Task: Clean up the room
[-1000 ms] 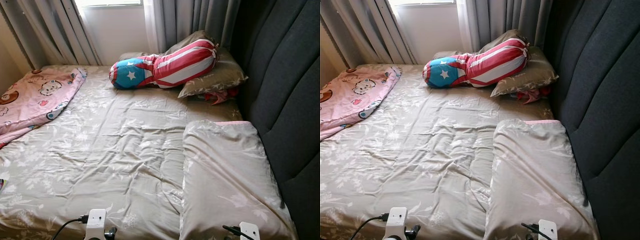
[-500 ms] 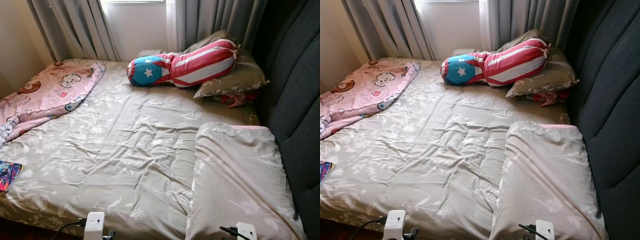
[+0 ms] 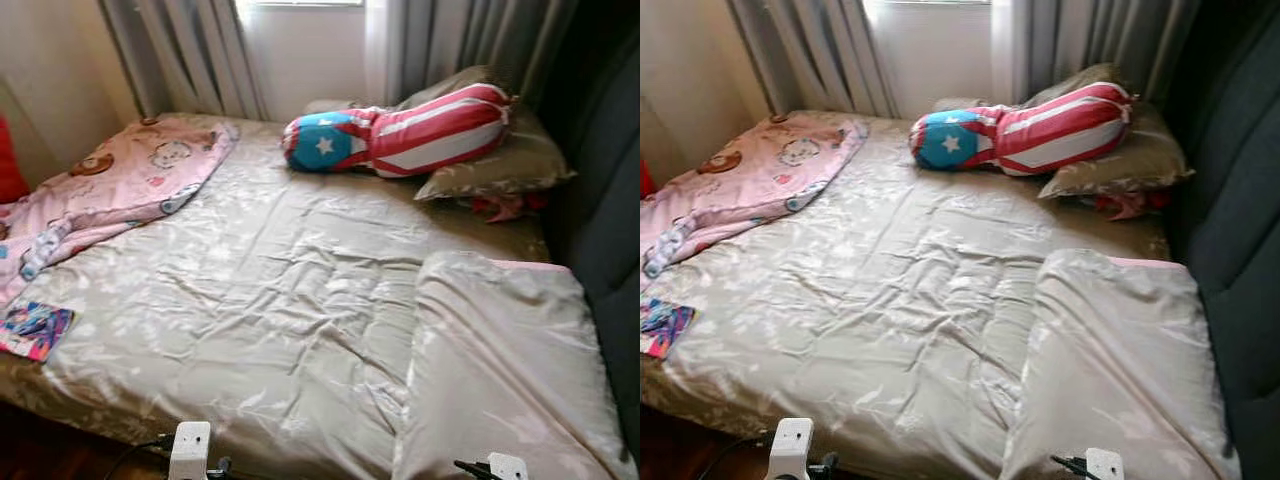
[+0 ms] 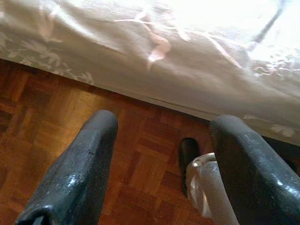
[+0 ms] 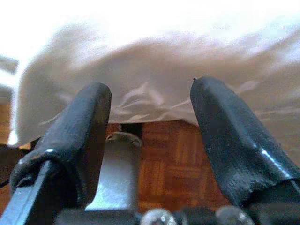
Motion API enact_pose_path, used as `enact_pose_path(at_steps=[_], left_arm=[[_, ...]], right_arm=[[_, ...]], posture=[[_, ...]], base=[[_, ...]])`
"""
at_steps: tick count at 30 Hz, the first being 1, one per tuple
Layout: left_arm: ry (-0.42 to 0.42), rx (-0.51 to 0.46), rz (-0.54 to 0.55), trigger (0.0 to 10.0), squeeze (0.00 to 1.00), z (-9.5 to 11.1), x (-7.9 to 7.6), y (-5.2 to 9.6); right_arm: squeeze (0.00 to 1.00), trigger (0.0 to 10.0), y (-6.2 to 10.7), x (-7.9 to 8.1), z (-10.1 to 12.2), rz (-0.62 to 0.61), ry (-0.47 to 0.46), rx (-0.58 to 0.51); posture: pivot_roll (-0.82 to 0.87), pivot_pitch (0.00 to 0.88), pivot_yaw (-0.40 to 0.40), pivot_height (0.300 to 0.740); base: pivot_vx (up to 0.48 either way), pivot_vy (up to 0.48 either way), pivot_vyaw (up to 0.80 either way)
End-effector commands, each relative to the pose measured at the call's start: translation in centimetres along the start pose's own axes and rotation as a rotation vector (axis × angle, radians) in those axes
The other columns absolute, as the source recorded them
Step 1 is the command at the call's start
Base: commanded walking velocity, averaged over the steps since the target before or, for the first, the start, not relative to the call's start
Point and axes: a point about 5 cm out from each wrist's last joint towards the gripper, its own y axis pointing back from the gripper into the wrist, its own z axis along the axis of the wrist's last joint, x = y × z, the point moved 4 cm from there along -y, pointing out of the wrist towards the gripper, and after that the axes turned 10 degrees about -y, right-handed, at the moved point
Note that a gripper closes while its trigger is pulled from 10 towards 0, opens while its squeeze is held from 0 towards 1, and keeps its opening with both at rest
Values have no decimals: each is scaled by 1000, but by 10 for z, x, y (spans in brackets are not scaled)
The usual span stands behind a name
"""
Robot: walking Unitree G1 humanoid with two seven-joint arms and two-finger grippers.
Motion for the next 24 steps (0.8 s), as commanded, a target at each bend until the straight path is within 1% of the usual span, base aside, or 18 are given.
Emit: enact_pose_path(at_steps=[1,11,16,18,19,21,24], left_arm=[[-11,10,8,10000,0,-2,3,0],[-10,10,11,10000,0,-3,4,1],[-10,8,11,10000,0,-2,3,0],[-10,8,11,10000,0,-2,2,0],[-10,8,11,10000,0,-2,2,0],[-12,7,11,10000,0,-2,2,0],[-12,8,12,10000,0,-2,2,0]], right_arm=[[0,10000,2,-5,-7,-12,-12,24],[0,10000,2,-5,-11,-13,-14,36],[0,10000,2,1,-13,-8,-15,41],[0,10000,1,11,-14,0,-14,41],[0,10000,1,11,-14,0,-14,41],[0,10000,0,18,-13,7,-13,38],[0,10000,0,19,-13,8,-13,37]], posture=[[-45,0,12,740],[-45,0,11,740],[-45,0,11,740],[-44,0,11,740],[-44,0,11,740],[-43,0,11,740],[-43,0,11,740]], base=[[0,304,0],[0,303,0],[0,304,0],[0,304,0],[0,304,0],[0,347,0],[0,370,0]])
